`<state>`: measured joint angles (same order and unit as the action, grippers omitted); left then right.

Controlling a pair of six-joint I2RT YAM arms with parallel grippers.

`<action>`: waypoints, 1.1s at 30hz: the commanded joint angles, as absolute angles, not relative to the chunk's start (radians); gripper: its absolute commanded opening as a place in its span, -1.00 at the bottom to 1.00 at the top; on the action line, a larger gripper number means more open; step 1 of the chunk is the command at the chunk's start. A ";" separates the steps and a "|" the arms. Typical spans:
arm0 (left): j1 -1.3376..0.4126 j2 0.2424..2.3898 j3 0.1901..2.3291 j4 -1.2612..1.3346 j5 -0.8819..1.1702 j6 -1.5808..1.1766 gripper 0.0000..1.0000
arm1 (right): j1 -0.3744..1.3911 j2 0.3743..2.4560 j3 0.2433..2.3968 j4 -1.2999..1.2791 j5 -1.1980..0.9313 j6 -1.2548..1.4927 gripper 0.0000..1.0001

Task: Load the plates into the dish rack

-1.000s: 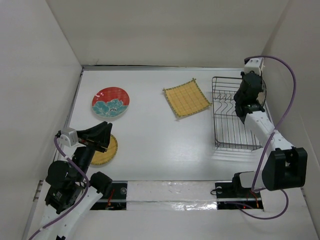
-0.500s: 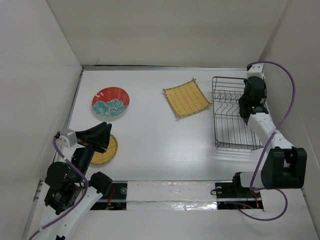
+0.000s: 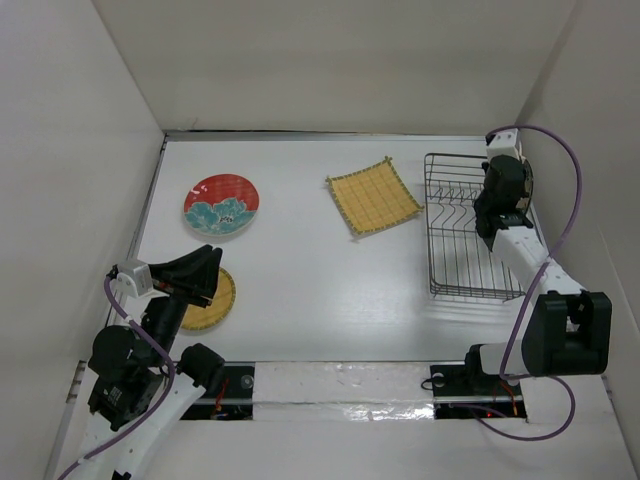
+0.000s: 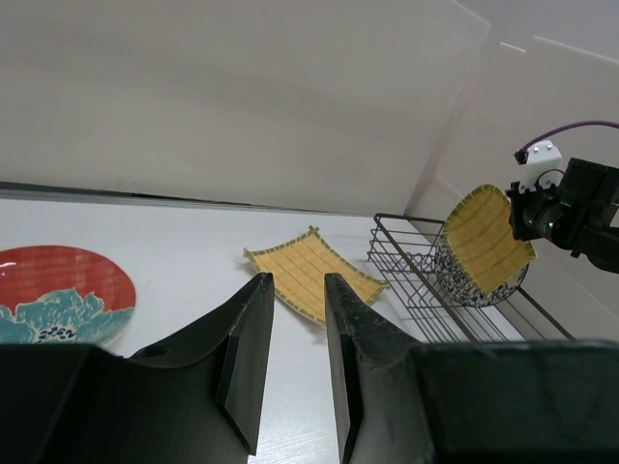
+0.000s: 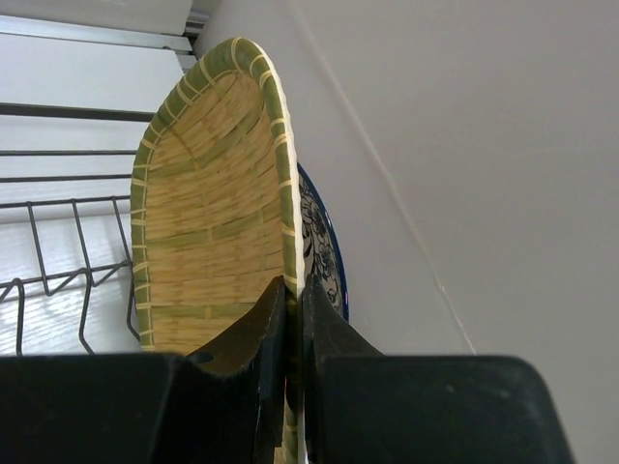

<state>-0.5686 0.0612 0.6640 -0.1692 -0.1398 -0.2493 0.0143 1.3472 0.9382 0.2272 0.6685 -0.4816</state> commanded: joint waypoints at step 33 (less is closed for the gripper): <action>-0.575 0.040 0.667 -0.140 -0.144 -0.258 -0.51 | 0.092 1.442 0.927 0.339 0.726 -0.621 -1.00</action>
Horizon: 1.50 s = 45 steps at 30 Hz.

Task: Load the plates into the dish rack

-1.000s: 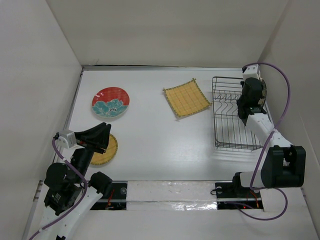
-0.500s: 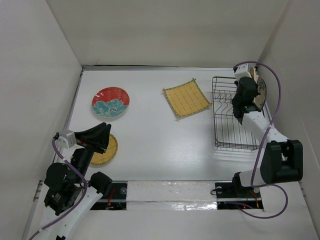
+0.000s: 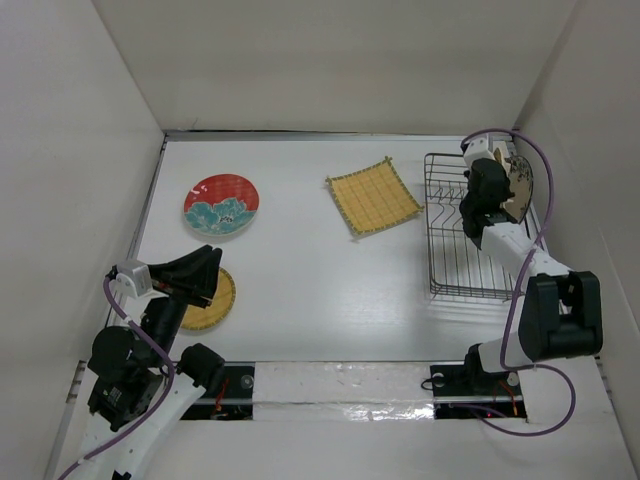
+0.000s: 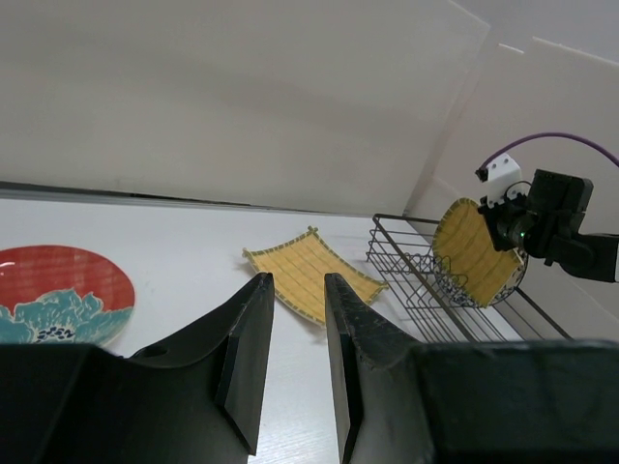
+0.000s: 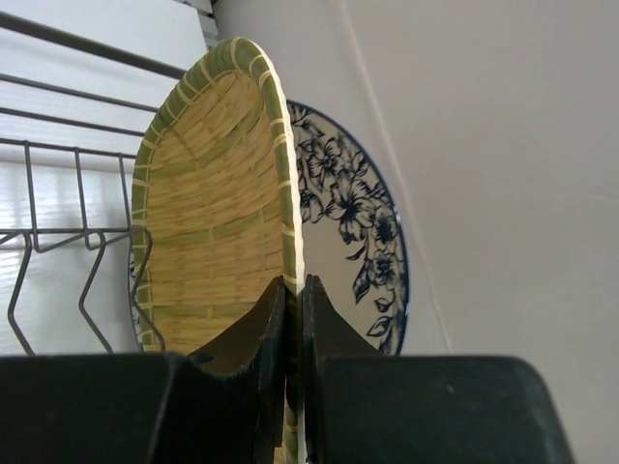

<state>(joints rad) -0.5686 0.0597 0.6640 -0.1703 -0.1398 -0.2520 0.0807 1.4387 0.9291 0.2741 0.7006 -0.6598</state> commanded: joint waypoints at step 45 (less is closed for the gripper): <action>-0.575 0.238 0.664 -0.153 -0.334 -0.299 -0.73 | 0.721 1.831 1.334 0.322 0.075 0.524 -1.00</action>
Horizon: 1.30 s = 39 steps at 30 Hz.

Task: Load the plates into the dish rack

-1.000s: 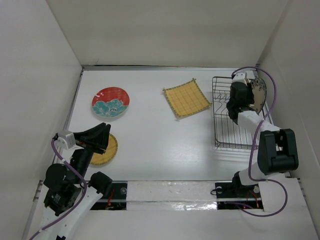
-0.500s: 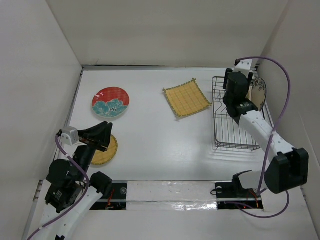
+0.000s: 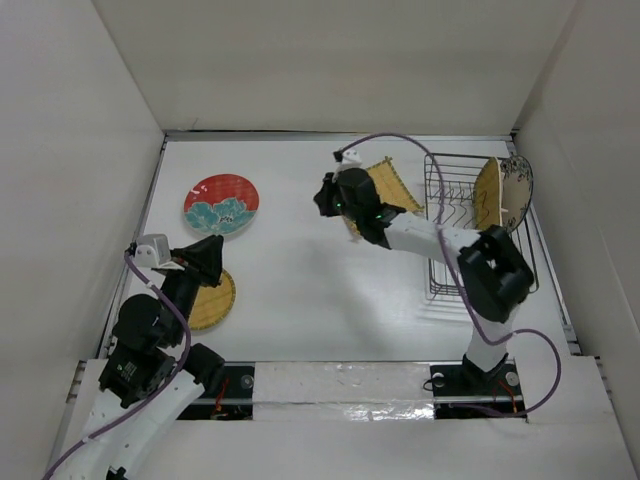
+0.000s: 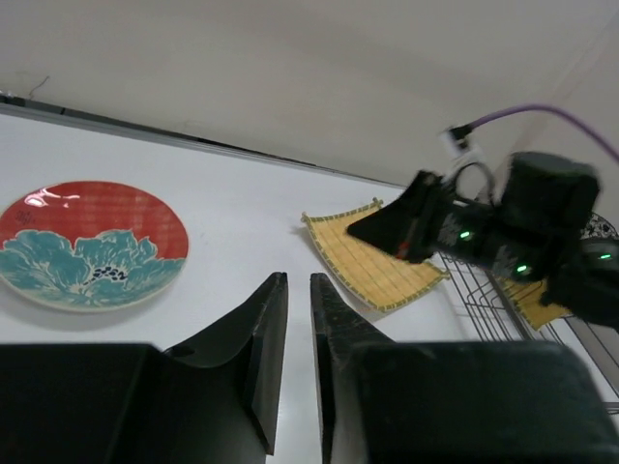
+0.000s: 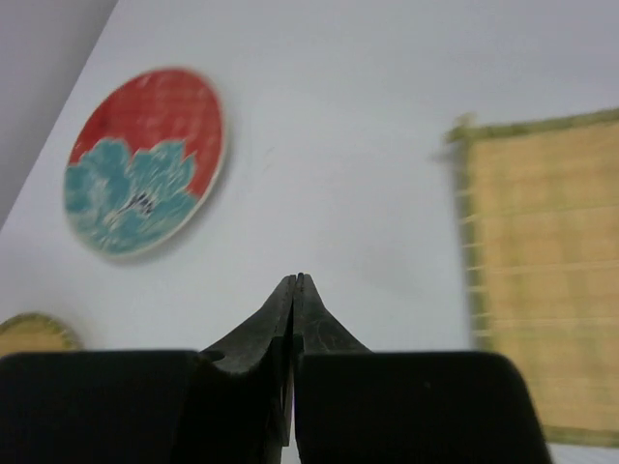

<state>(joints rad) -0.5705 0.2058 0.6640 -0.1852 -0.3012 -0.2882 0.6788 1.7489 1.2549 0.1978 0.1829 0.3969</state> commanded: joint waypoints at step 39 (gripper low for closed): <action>-0.531 0.261 0.661 -0.121 -0.230 -0.267 -0.72 | 0.815 2.757 2.160 0.356 -0.181 1.186 -0.92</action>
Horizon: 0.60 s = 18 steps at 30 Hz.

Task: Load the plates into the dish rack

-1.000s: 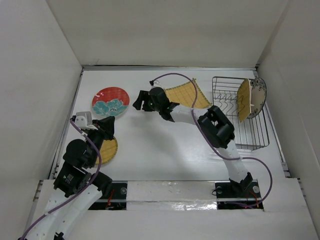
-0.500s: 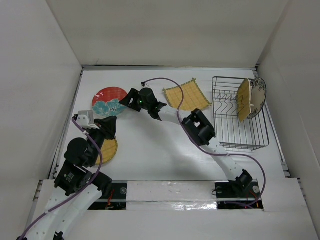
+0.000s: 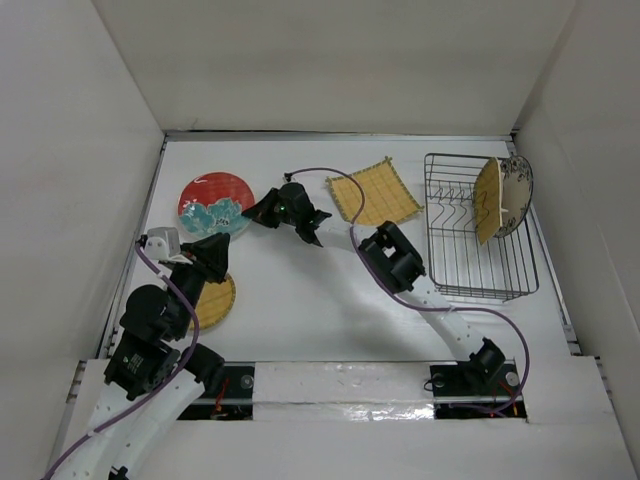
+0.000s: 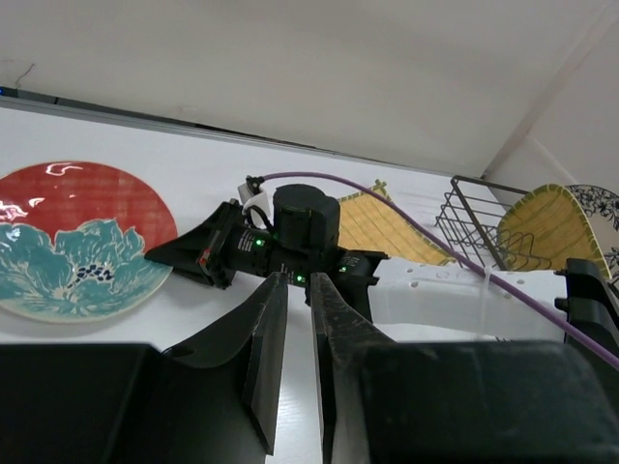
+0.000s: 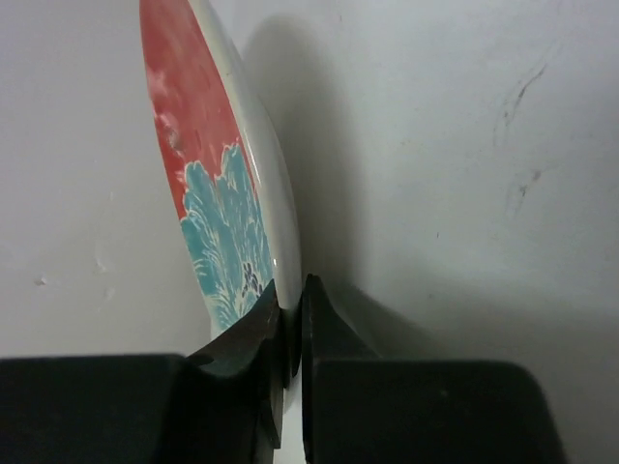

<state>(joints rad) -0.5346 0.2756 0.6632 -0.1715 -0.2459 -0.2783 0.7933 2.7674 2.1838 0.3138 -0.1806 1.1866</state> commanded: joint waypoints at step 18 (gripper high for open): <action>-0.531 0.212 0.663 -0.126 -0.255 -0.268 -0.70 | 0.854 2.100 1.530 0.759 0.041 0.959 -1.00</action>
